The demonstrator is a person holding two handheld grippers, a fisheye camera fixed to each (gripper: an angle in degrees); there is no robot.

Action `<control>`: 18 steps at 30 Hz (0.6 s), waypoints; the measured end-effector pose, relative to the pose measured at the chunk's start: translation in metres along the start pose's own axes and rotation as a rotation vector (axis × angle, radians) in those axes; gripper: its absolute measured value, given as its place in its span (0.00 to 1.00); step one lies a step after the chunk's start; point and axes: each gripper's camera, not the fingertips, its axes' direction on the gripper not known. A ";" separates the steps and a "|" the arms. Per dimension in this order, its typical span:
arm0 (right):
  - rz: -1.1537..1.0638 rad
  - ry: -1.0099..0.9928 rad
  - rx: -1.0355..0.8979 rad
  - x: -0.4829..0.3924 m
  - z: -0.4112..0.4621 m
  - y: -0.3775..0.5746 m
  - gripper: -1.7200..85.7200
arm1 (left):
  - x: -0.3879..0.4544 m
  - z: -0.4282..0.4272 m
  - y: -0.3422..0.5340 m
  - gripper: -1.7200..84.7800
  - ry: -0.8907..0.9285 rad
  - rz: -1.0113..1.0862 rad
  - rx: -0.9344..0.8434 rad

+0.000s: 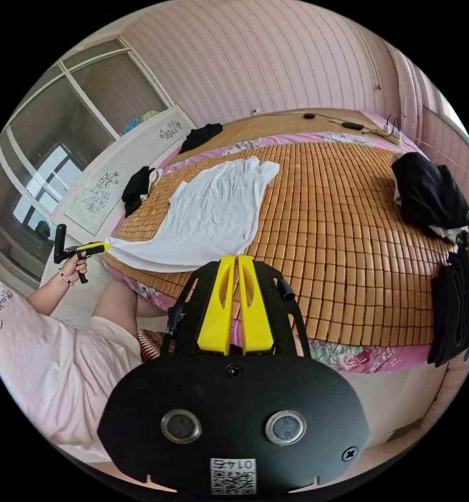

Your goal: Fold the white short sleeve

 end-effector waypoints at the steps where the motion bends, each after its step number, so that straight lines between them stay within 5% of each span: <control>1: 0.014 -0.004 -0.035 0.010 0.006 0.005 0.02 | -0.002 0.009 0.002 0.01 0.007 0.000 -0.028; 18: -0.152 0.006 -0.462 0.090 0.030 0.057 0.04 | -0.031 0.081 0.020 0.06 0.172 -0.031 -0.266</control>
